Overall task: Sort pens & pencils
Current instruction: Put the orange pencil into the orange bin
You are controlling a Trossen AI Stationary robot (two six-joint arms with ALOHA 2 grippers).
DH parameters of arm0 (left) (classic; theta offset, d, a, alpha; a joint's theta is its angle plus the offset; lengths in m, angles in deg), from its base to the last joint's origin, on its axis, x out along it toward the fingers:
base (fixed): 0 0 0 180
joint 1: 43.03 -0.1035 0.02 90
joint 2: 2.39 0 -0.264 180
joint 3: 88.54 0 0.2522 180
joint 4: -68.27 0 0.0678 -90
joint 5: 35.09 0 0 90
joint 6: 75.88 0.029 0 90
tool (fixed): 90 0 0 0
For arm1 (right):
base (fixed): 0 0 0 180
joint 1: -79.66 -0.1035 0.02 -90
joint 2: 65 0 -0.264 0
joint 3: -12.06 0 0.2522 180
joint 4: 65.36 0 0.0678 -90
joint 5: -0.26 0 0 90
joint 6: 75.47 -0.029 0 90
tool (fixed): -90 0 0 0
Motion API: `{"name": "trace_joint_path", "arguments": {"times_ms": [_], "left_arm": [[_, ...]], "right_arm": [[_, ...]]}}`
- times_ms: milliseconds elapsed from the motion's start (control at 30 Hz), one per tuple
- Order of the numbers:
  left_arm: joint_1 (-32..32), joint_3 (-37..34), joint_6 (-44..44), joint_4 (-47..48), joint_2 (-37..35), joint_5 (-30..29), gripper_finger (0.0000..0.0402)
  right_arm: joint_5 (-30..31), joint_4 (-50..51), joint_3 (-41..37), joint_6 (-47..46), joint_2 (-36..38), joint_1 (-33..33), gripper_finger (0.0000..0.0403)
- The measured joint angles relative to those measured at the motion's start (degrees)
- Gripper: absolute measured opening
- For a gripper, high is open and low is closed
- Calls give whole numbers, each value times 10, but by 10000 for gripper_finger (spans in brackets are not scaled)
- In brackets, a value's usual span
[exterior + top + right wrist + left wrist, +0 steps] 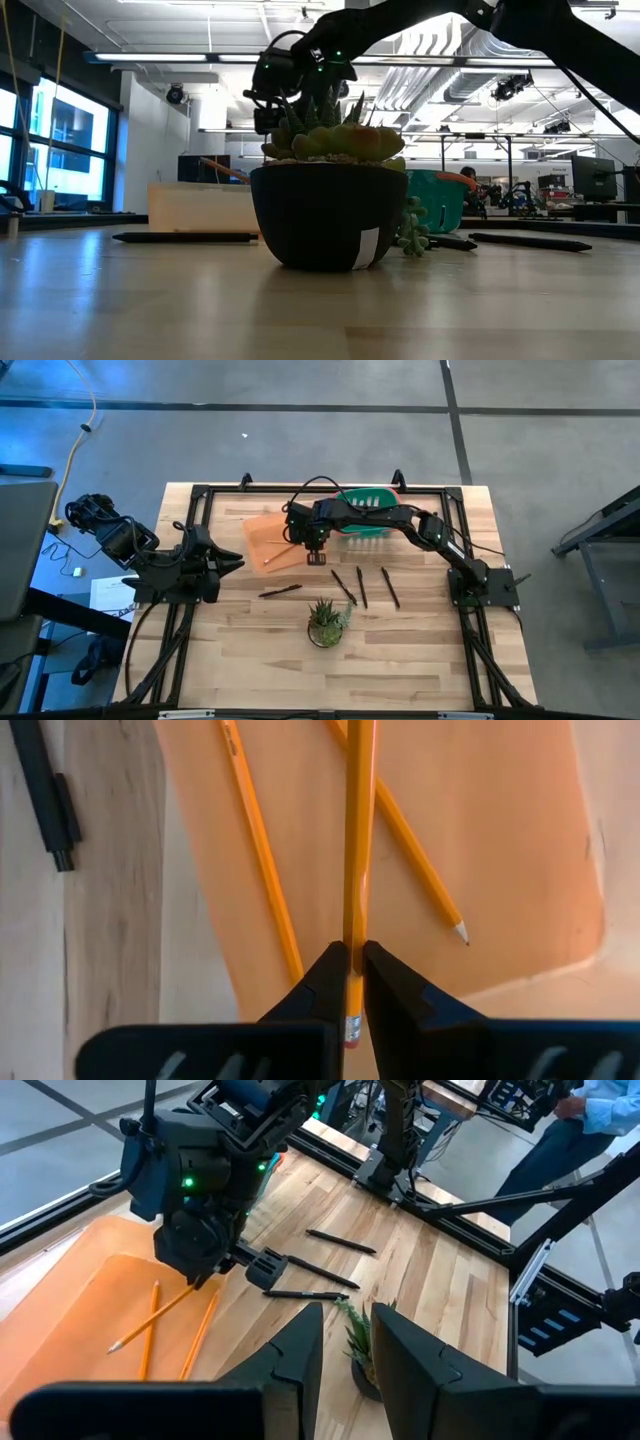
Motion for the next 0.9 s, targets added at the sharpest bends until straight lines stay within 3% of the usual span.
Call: {"name": "trace_joint_path", "arguments": {"times_ms": [233,667,900], "left_arm": [[0,0,0,0,0,0,76],[0,0,1,0,0,0,76],[0,0,1,0,0,0,76]], "right_arm": [[0,12,0,4,0,0,6],[71,13,0,32,0,-9,1],[66,2,0,32,0,-16,1]]}}
